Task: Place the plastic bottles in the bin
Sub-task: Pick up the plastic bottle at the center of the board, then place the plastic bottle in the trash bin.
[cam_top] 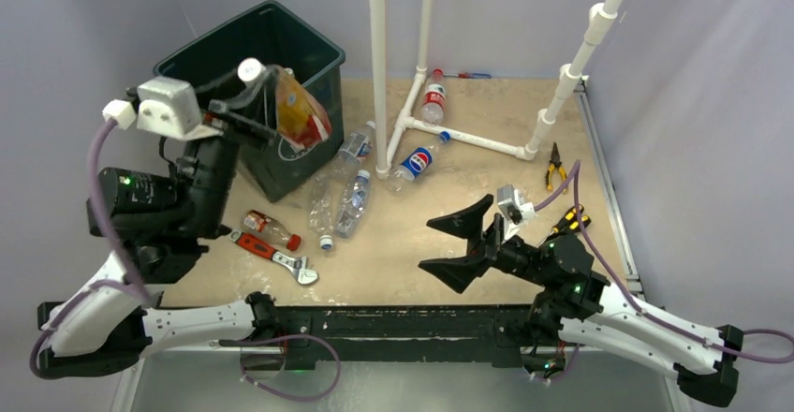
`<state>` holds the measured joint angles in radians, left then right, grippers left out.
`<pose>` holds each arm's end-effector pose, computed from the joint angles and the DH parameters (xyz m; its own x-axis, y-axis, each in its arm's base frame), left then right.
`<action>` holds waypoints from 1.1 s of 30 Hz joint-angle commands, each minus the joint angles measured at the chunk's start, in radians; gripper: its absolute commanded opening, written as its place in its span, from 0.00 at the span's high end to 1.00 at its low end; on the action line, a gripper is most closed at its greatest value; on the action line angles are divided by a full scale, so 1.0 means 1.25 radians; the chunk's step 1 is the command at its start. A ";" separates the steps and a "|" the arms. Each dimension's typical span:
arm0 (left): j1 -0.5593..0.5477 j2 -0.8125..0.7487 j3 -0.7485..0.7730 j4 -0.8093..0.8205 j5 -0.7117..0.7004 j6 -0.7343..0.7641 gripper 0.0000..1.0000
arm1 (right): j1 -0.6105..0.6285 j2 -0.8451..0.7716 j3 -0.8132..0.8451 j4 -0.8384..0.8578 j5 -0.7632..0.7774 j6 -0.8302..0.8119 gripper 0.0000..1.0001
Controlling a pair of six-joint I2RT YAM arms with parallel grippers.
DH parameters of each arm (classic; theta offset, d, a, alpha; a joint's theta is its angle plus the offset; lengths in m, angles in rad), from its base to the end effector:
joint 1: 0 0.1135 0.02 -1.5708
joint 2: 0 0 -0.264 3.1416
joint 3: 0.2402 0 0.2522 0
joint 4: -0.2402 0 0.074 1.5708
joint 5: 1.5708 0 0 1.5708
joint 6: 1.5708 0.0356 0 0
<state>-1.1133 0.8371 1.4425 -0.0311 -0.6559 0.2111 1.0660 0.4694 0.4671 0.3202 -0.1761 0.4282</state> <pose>0.0620 -0.0768 0.5538 0.3362 -0.3070 -0.8904 0.4238 0.8936 -0.1480 0.0590 0.1196 0.3264 -0.2537 0.3861 -0.8869 -0.9199 0.1871 0.3446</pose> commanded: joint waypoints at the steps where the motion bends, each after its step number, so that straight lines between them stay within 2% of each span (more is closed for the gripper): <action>1: 0.002 0.152 0.026 0.318 -0.242 0.395 1.00 | -0.001 0.017 -0.013 0.006 -0.005 0.014 0.01; 2: 0.019 0.191 0.047 0.353 -0.260 0.432 1.00 | -0.001 0.019 -0.023 0.019 -0.009 0.023 0.01; 3: 0.072 0.227 0.076 0.343 -0.252 0.420 1.00 | -0.001 0.023 -0.033 0.029 -0.017 0.033 0.01; 5: 0.239 0.296 0.197 0.150 -0.160 0.231 1.00 | -0.001 0.029 -0.044 0.033 -0.027 0.040 0.01; 6: 0.345 0.326 0.240 0.081 -0.104 0.096 1.00 | -0.001 0.030 -0.047 0.033 -0.030 0.041 0.01; 7: 0.427 0.350 0.269 0.043 -0.050 0.021 1.00 | -0.001 0.029 -0.052 0.033 -0.035 0.041 0.01; 9: 0.505 0.391 0.293 0.036 -0.028 -0.032 1.00 | -0.001 0.020 -0.063 0.031 -0.041 0.042 0.01; 14: 0.590 0.474 0.295 0.109 -0.068 -0.090 1.00 | -0.001 -0.014 -0.113 0.050 -0.045 0.082 0.01; 18: 0.632 0.508 0.247 0.211 -0.008 -0.136 1.00 | -0.001 -0.039 -0.162 0.043 -0.048 0.109 0.01; 22: 0.645 0.581 0.278 0.191 0.009 -0.160 1.00 | -0.001 -0.069 -0.217 0.061 -0.028 0.117 0.01; 26: 0.656 0.614 0.222 0.238 0.085 -0.189 1.00 | -0.001 -0.067 -0.241 0.091 -0.013 0.118 0.01; 31: 0.659 0.655 0.191 0.200 0.115 -0.241 0.99 | -0.001 -0.083 -0.250 0.073 -0.001 0.110 0.01; 33: 0.659 0.650 0.172 0.194 0.075 -0.272 0.53 | -0.001 -0.096 -0.243 0.049 0.007 0.103 0.01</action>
<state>-0.2985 1.6596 1.6878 0.1936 -0.5629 -0.0391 1.0660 0.3824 0.1612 0.3664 -0.1978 0.5648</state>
